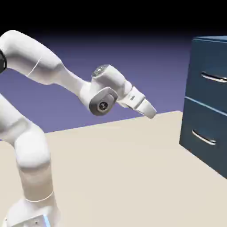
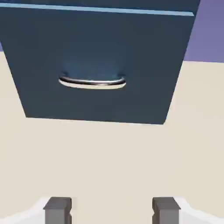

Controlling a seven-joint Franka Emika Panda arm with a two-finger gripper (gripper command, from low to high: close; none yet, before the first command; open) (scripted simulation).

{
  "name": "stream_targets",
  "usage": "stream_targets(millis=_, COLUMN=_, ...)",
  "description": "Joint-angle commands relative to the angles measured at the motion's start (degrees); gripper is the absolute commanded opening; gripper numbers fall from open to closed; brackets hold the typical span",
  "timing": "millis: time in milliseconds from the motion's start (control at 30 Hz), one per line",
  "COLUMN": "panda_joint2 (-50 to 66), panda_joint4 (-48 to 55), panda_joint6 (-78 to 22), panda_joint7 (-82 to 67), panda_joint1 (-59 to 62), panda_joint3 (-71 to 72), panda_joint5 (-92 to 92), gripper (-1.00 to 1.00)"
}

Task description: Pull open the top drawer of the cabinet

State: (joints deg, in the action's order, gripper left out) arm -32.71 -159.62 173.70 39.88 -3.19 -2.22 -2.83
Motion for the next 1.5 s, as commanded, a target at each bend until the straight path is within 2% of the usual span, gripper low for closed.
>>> stream_targets(millis=0, panda_joint2=-0.04, panda_joint4=1.15, panda_joint6=-0.26, panda_joint7=-2.14, panda_joint1=-2.08, panda_joint3=-1.84, panda_joint5=-2.35, gripper=0.00)
stream_targets(millis=1467, panda_joint2=-1.75, panda_joint4=51.63, panda_joint6=-11.56, panda_joint7=-96.24, panda_joint1=-93.44, panda_joint3=-82.70, panda_joint5=-105.56, gripper=0.00)
